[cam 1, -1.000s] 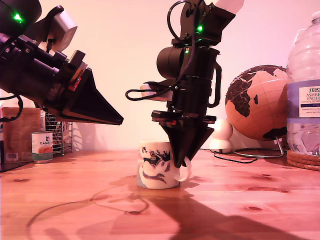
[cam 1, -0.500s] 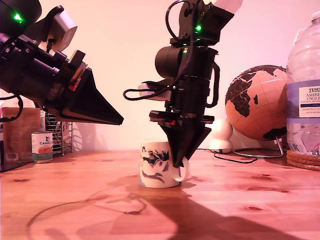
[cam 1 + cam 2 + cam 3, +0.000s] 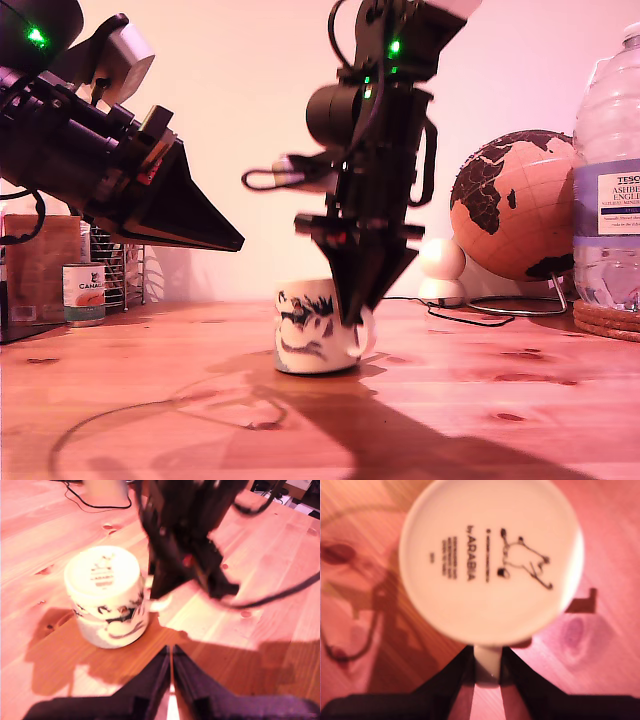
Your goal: Lift the coffee cup and remove the coffee capsule that is hidden under it
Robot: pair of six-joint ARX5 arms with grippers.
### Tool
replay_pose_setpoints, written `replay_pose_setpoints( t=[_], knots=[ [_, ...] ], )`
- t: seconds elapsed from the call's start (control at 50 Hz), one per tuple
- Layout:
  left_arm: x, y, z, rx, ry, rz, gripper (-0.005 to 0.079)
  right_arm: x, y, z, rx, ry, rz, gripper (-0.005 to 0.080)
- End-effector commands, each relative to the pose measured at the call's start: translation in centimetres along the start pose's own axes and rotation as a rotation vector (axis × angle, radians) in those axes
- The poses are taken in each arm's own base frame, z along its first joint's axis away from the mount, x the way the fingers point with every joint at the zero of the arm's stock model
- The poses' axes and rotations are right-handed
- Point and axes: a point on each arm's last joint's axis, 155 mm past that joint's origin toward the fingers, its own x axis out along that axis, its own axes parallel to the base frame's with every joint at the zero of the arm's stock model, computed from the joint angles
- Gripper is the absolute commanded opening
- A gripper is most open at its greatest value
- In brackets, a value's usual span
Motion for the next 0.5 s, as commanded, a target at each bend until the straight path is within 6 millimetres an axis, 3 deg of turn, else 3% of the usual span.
replay_pose_setpoints(
  t=[0.0,0.26,0.48],
  knots=[
    [0.1,-0.1,0.2,0.01,-0.006,-0.002,-0.0008,-3.3,0.4,1.7,-0.015,-0.089,-0.016,-0.0013],
    [0.1,-0.1,0.1,0.009,-0.006,-0.002,-0.0008,-3.4,0.7,1.8,-0.018,-0.093,-0.015,-0.0013],
    [0.1,0.4,0.3,0.022,-0.013,0.024,-0.0008,-4.9,0.8,2.4,-0.012,-0.131,-0.022,-0.0013]
  ],
)
